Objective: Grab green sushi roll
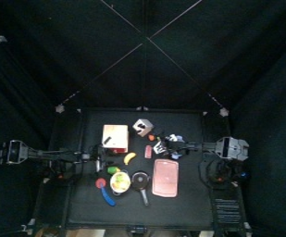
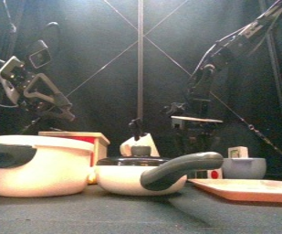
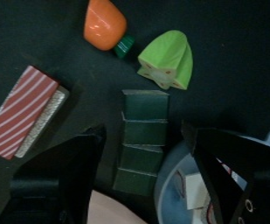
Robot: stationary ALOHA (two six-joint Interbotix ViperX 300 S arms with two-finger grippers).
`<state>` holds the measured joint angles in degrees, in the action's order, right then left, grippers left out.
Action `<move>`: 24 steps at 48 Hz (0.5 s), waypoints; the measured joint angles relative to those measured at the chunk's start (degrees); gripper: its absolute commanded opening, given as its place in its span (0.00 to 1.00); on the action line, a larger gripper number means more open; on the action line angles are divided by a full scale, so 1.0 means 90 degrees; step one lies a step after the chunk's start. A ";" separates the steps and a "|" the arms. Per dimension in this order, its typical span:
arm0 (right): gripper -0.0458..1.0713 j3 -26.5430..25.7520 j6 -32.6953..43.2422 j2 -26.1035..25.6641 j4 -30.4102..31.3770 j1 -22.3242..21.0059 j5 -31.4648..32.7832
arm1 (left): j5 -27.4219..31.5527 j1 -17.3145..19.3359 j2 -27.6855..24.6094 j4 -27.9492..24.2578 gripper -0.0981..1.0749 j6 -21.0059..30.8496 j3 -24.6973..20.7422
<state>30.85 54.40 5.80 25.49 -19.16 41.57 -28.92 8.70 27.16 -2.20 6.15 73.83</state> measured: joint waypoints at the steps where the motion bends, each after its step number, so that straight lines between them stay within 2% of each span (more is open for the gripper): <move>1: 0.93 0.0000 0.0010 0.0029 0.0000 -0.0010 -0.0010 | 0.0000 0.0000 0.0000 0.0000 0.86 0.0010 0.0000; 24: 0.87 0.0029 0.0020 0.0283 -0.0010 -0.0039 -0.0391 | 0.0000 0.0000 0.0000 0.0000 0.86 0.0000 -0.0010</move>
<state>31.11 54.58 8.35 25.40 -19.51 38.06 -28.92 8.70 27.16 -2.20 6.15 73.74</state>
